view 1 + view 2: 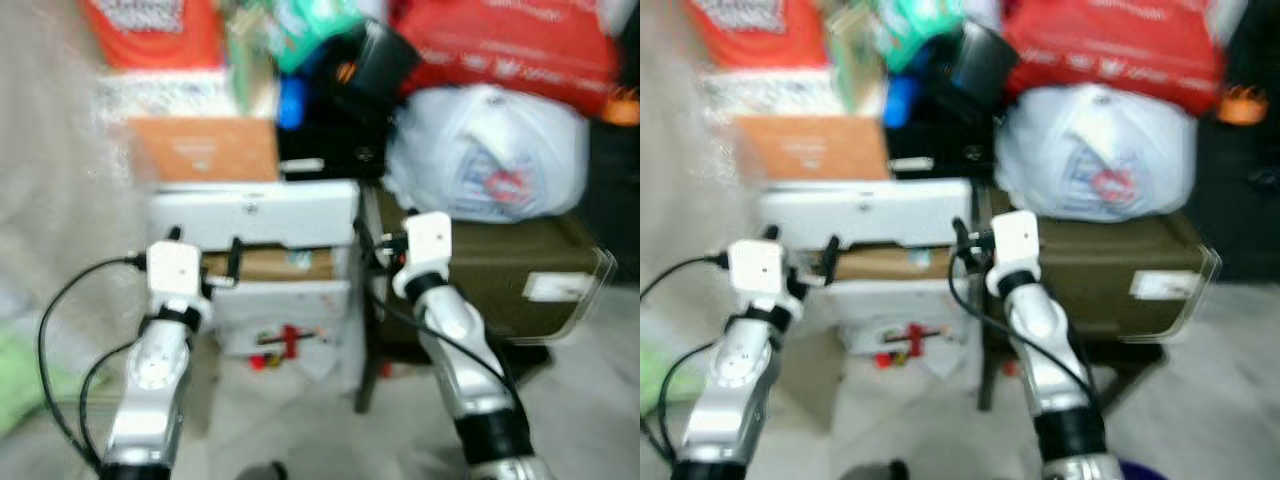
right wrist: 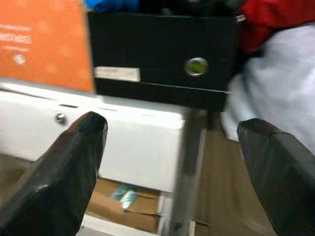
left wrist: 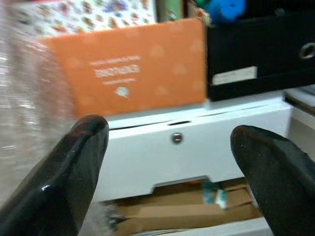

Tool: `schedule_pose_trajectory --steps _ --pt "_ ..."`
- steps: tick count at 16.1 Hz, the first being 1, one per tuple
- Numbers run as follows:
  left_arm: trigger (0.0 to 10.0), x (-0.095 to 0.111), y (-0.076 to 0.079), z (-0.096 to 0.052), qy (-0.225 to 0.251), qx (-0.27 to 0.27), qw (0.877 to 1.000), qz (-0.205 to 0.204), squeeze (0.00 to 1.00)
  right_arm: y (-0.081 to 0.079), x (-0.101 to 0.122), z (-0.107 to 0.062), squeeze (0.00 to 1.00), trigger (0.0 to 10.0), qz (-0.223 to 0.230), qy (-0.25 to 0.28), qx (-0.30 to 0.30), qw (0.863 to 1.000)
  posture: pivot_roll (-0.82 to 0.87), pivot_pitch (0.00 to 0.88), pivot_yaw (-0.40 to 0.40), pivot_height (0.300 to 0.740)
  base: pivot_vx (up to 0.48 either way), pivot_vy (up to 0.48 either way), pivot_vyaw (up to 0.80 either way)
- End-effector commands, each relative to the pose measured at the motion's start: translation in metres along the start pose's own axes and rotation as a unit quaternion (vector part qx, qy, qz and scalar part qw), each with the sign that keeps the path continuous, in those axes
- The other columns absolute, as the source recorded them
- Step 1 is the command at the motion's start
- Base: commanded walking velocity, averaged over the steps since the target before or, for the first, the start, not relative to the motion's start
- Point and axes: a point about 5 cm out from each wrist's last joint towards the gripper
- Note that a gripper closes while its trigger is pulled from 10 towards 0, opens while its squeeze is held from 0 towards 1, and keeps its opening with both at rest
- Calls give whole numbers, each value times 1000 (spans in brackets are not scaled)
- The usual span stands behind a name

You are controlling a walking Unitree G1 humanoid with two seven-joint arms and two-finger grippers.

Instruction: Clean up the room

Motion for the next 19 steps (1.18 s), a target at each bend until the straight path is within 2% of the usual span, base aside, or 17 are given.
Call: schedule_pose_trajectory --steps 1,6,8,12,14,16,17,18,19 --pt "10000 1 -4 -2 -1 8 1000 14 0 2 5 2 0 10000 2 7 -1 1000 -125 0 10 740 0 0 800" --pt "10000 3 -6 -17 -3 2 999 37 0 8 7 -8 0 10000 5 4 -8 1000 -124 0 5 740 0 0 800" --pt "10000 -1 -10 -26 -14 3 999 41 0 14 -5 -21 0 10000 3 -22 -13 1000 -120 0 3 740 0 0 800" --pt "10000 -3 -8 -24 -19 2 999 41 0 14 -7 -21 0 10000 6 -27 -12 1000 -119 0 -1 740 0 0 800" --pt "10000 -6 -13 -26 -15 4 999 39 0 14 -9 -29 0 10000 9 -32 -9 999 -122 0 4 740 0 0 800" --pt "10000 -9 -19 -28 -36 -44 998 33 0 11 -14 -42 0 10000 20 -49 17 998 -130 0 25 740 0 0 800" --pt "10000 -10 -21 -26 -44 -50 997 32 0 11 -18 -47 0 10000 27 -61 26 997 -133 0 35 740 0 0 800" --pt "10000 -13 -21 -24 -56 -69 993 77 0 16 -24 -51 0 10000 18 -83 30 996 -136 0 45 740 0 0 800" --pt "10000 -14 -21 -24 -56 -72 992 87 0 17 -25 -52 0 10000 15 -87 30 996 -136 0 45 740 0 0 800"
Point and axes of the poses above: a point about 5 cm out from each wrist's last joint towards the gripper, its own z axis pointing out of the wrist towards the gripper, its own x axis along the axis of the wrist's last joint, y = z × x, and after that the axes turned 5 degrees about -z, right-handed
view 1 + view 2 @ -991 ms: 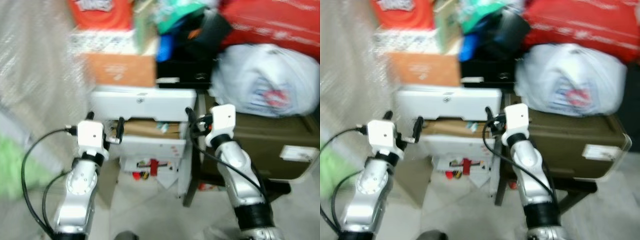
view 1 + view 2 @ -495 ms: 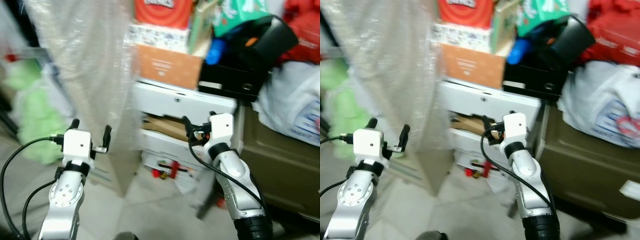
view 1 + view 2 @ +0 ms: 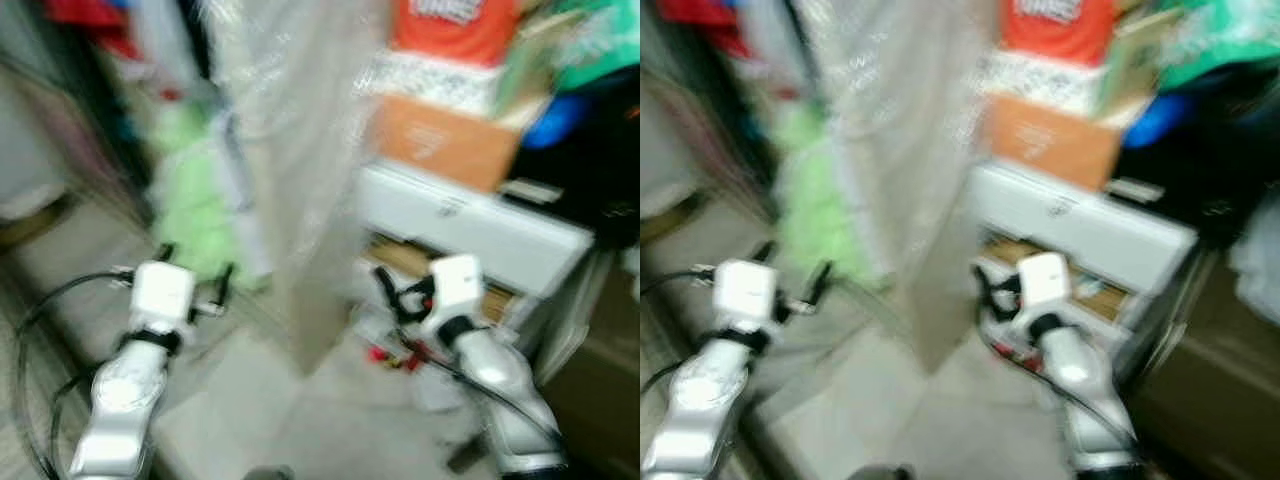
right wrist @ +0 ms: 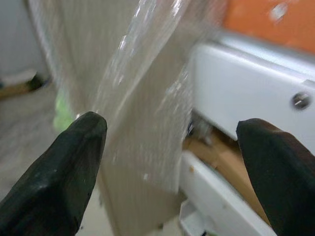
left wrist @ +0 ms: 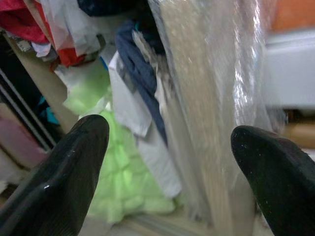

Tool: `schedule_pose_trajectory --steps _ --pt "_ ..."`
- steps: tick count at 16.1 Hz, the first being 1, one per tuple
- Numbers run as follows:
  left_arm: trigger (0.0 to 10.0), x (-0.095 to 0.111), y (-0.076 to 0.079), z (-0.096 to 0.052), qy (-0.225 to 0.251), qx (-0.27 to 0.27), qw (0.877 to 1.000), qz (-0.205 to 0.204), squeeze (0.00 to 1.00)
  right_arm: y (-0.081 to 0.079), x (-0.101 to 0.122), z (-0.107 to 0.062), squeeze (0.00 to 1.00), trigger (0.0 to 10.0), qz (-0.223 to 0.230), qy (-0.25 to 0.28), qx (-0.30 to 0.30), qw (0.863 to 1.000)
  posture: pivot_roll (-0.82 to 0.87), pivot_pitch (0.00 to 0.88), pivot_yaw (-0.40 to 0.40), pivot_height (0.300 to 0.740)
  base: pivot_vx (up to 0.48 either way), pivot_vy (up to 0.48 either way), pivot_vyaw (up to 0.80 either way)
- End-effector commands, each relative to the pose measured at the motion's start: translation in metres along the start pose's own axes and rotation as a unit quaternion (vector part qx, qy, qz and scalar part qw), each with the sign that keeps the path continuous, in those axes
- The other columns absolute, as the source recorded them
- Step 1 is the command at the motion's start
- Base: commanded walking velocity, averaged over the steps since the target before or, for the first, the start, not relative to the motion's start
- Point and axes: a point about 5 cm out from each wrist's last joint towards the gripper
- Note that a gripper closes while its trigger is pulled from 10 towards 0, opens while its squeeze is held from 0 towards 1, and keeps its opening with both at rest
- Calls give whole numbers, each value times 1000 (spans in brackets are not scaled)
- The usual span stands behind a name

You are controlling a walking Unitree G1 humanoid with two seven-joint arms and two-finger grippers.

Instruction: Clean up the room

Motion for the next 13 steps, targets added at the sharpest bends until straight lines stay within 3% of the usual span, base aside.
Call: schedule_pose_trajectory --steps 1,3,5,8,12,13 --pt "10000 -3 -2 0 -19 -30 999 6 0 0 5 2 0 10000 -3 6 1 1000 -138 0 49 740 0 0 800" --pt "10000 -3 -3 3 -19 -39 999 8 0 -1 9 4 0 10000 -6 13 3 1000 -141 0 55 740 0 0 800" --pt "10000 1 5 8 3 8 1000 -19 0 -6 18 14 0 10000 20 41 -23 999 -143 0 56 740 0 0 800" --pt "10000 -4 8 -2 4 85 996 -33 0 -2 20 25 0 10000 34 43 -59 997 -136 0 21 740 0 0 775" --pt "10000 -11 11 -10 -3 115 993 -40 0 5 30 33 0 10000 -12 47 -46 998 -126 0 -28 740 0 0 103" --pt "10000 -11 12 -11 -2 115 993 -37 0 8 32 31 0 10000 -46 53 -53 996 -127 0 -27 740 0 0 0"
Point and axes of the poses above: a point about 5 cm out from each wrist's last joint towards the gripper, its own z axis pointing out of the wrist towards the gripper, its own x axis along the axis of the wrist's last joint, y = z × x, and after that the axes turned 5 degrees about -z, right-handed
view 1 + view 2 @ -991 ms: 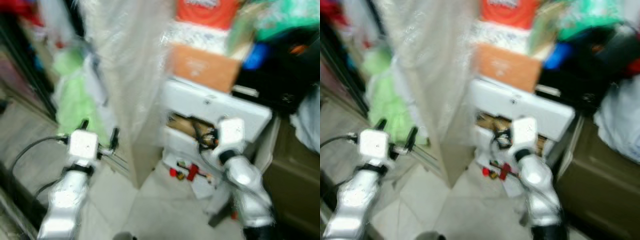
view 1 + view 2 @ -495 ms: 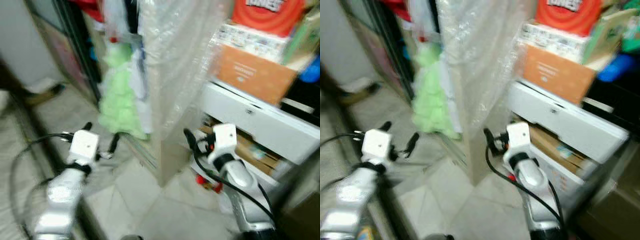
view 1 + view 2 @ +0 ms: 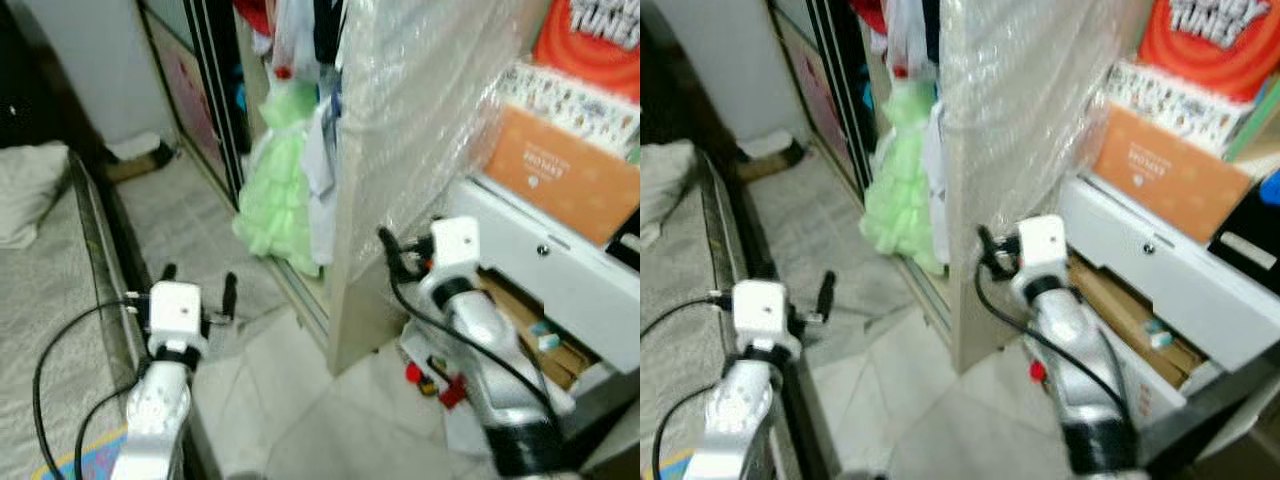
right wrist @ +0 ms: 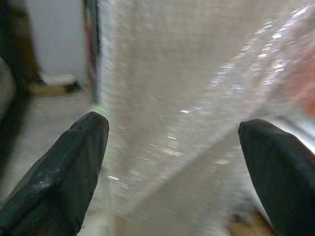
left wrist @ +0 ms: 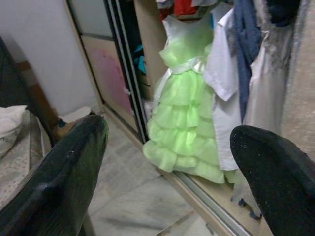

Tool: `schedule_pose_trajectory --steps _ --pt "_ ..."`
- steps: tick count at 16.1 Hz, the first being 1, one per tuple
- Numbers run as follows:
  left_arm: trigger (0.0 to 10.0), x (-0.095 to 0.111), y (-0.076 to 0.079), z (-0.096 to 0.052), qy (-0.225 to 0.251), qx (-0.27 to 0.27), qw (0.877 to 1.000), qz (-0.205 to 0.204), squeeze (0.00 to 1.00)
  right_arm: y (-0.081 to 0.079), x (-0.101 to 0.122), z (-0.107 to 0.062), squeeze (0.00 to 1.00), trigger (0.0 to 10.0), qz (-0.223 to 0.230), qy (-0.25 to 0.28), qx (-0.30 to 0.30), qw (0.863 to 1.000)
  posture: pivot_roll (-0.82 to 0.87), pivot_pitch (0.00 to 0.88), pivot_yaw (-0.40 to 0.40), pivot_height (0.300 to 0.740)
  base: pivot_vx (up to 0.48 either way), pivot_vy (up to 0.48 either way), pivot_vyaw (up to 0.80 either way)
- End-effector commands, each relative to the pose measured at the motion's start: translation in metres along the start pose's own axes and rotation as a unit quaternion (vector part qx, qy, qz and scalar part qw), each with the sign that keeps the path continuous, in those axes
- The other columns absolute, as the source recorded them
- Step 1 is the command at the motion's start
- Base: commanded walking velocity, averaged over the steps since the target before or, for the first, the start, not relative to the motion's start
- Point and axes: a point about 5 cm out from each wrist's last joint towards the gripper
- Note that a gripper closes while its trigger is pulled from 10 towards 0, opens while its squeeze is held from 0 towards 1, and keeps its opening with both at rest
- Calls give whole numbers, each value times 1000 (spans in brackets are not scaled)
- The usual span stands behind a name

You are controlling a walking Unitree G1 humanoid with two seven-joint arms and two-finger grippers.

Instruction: Clean up the room

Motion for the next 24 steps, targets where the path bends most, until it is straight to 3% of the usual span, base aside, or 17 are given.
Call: schedule_pose_trajectory --steps 1,3,5,6,7,9,13,24 --pt "10000 5 -7 -1 9 14 1000 14 0 -3 6 0 0 10000 -22 19 -1 1000 -133 0 -21 740 0 0 0" --pt "10000 5 -10 0 9 19 1000 14 0 -2 1 -5 0 10000 9 -4 -40 999 -148 0 -9 740 0 0 0" --pt "10000 6 -10 1 11 16 1000 -2 0 0 -1 -8 0 10000 2 -8 -51 999 -150 0 -5 740 0 0 0" --pt "10000 8 -10 1 15 17 1000 -10 0 -2 -4 -9 0 10000 32 -15 -41 999 -146 0 -16 740 0 0 0" --pt "10000 9 -10 1 16 16 1000 -15 0 -3 -4 -10 0 10000 32 -11 -34 999 -145 0 -19 740 0 0 0" --pt "10000 13 -12 3 19 32 999 -34 0 -12 -2 -12 0 10000 33 -8 -13 999 -142 0 -16 740 0 0 800" --pt "10000 16 -11 4 13 27 999 -44 0 -14 -7 -11 0 10000 43 -17 -18 999 -121 10 4 740 0 0 800" --pt "10000 17 -12 5 4 37 999 -27 0 -18 -2 -8 0 10000 38 -5 -4 999 -106 31 -16 740 0 0 800"
Point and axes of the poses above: a point about 5 cm out from each wrist's last joint towards the gripper, its own z axis pointing out of the wrist towards the gripper, its own x axis along the axis of the wrist's last joint, y = z × x, and after that the axes turned 5 degrees about -z, right-handed
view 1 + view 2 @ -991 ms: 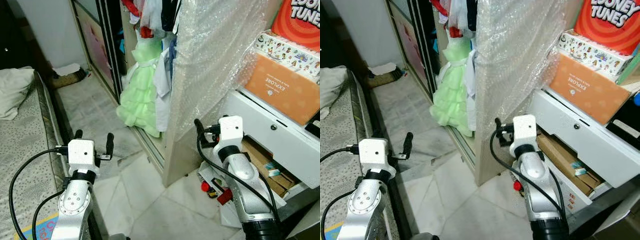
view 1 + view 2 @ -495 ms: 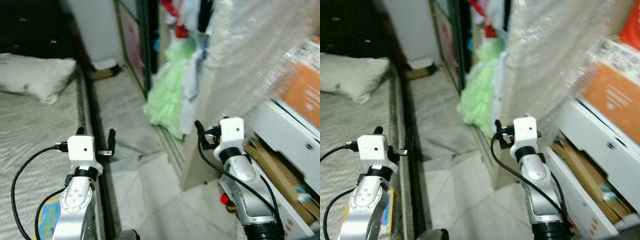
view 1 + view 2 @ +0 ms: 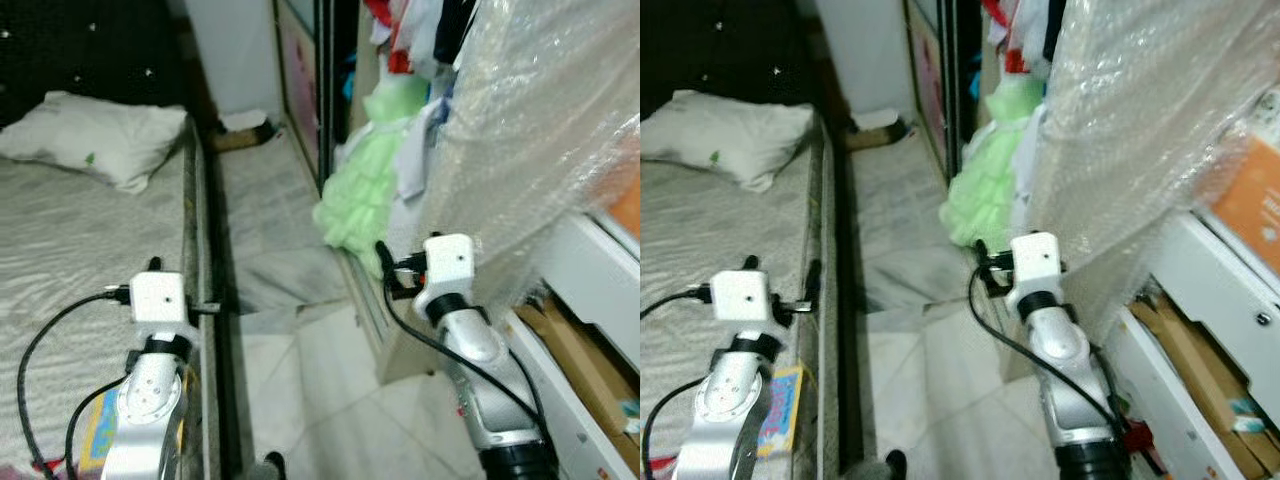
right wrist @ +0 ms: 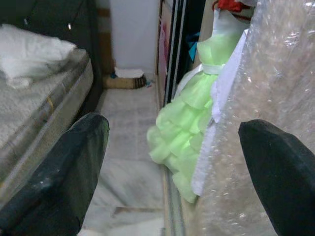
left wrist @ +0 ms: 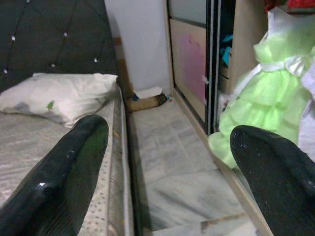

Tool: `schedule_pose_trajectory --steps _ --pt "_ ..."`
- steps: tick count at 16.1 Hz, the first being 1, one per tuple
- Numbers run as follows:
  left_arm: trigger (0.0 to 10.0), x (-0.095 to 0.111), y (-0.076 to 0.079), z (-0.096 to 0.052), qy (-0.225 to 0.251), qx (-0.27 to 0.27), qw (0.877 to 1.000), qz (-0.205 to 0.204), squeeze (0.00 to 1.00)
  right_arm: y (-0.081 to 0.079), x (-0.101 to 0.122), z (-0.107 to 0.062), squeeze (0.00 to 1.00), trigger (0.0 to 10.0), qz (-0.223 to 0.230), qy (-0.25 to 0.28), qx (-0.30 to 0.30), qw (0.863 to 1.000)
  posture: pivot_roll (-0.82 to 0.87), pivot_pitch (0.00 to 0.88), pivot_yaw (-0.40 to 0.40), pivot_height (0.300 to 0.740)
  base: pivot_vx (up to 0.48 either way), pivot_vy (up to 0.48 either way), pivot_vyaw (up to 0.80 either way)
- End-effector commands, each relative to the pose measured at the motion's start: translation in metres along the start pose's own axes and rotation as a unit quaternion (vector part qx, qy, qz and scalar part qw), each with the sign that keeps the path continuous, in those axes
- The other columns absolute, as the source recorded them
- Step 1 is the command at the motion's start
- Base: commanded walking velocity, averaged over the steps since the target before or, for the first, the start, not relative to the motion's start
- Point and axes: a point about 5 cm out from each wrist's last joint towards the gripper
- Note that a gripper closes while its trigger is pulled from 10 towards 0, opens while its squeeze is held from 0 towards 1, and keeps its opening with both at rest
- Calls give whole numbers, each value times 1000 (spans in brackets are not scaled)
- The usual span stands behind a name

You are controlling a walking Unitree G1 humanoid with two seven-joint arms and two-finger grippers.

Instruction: Clean up the room

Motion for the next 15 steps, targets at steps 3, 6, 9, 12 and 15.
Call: schedule_pose_trajectory --steps 3,6,9,12,15 --pt "10000 3 -9 -1 -4 26 1000 10 0 -5 6 7 0 10000 2 14 17 1000 -98 27 -24 740 0 0 800" --pt "10000 4 -9 -1 1 29 1000 3 0 -7 9 11 0 10000 3 18 21 1000 -90 25 -35 740 0 0 800" --pt "10000 4 -9 -1 3 34 999 1 0 -9 11 13 0 10000 3 21 25 999 -90 25 -35 740 0 0 800" --pt "10000 6 -8 1 5 32 999 2 0 -9 13 15 0 10000 4 22 25 999 -93 30 -39 740 0 0 800" --pt "10000 7 -6 3 6 29 1000 4 0 -8 14 16 0 10000 4 25 24 999 -102 35 -36 740 0 0 800"
Point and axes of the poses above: a point about 5 cm out from each wrist's last joint towards the gripper, its own z axis pointing out of the wrist towards the gripper, its own x axis along the axis of the wrist's last joint, y = z × x, and after that the axes turned 5 degrees about -z, right-handed
